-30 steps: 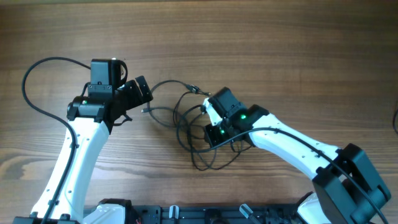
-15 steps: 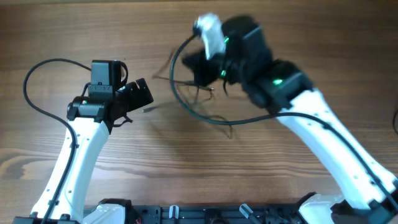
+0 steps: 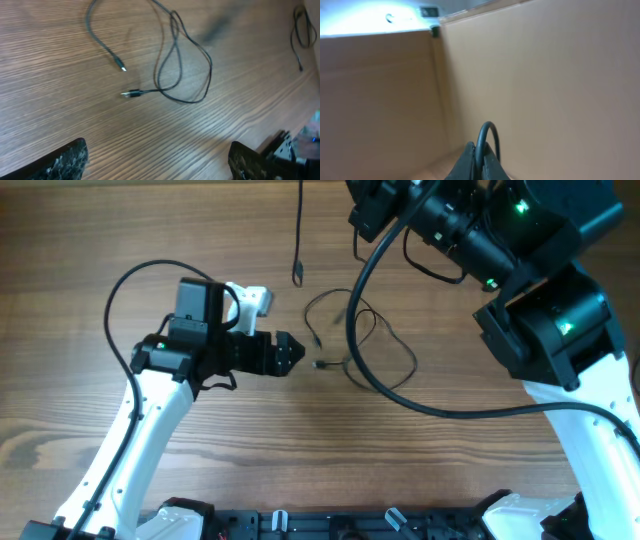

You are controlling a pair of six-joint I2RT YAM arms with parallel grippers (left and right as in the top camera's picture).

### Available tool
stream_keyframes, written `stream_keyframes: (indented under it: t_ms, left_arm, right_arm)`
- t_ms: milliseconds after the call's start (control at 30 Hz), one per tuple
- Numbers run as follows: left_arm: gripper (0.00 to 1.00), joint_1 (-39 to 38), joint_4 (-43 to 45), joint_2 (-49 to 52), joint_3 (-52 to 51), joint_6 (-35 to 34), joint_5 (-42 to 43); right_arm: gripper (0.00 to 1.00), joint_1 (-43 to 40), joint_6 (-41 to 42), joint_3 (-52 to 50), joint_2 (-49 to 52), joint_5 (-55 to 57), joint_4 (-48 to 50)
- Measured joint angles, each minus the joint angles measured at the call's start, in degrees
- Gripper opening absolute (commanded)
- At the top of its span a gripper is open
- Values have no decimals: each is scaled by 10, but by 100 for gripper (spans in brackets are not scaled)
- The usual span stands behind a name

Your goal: Untangle cables

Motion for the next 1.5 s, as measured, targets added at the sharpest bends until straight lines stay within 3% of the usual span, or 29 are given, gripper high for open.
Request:
stream_keyframes:
  t_ms: [167, 233, 300, 367, 467, 600, 700, 867, 900, 933, 967, 1067, 1233, 1500]
  left_arm:
    - [94, -17, 1, 0, 0, 17, -17]
    - [95, -18, 1, 0, 0, 19, -21]
    - [95, -18, 1, 0, 0, 19, -22]
    - [96, -18, 0, 0, 0, 19, -24]
    - [98, -18, 0, 0, 0, 21, -33]
    - [99, -18, 0, 0, 0, 21, -37]
    - [99, -18, -6, 0, 0, 21, -39]
    - [99, -18, -17, 0, 0, 21, -39]
    - [99, -18, -17, 0, 0, 21, -39]
    - [99, -18, -17, 0, 0, 21, -39]
    - [99, -18, -17, 0, 0, 21, -39]
    - [99, -18, -18, 0, 0, 21, -39]
    - [99, -18, -17, 0, 0, 21, -39]
    - [98, -18, -17, 0, 0, 21, -39]
  right_arm:
    - [4, -22, -152, 1, -8, 243, -95]
    - [4, -78, -208, 1, -8, 385, -103]
    - [4, -122, -220, 1, -8, 412, -118]
    - [4, -248, -224, 1, -8, 459, -147]
    - [4, -420, -225, 1, -4, 431, -178]
    - [4, -650, -139, 2, 39, 242, -175]
    - [4, -744, -58, 4, 115, 115, -170]
    - [4, -812, 23, 3, 253, 47, -208]
    - [17, -828, 48, 4, 286, 47, -236]
    - [53, -835, 63, 3, 301, 48, -258]
    - [96, -842, 85, 4, 319, 54, -287]
    - [100, -849, 151, 4, 369, 81, -350]
    - [100, -846, 347, 3, 405, 142, -500]
    - [99, -815, 508, 4, 405, 168, -711]
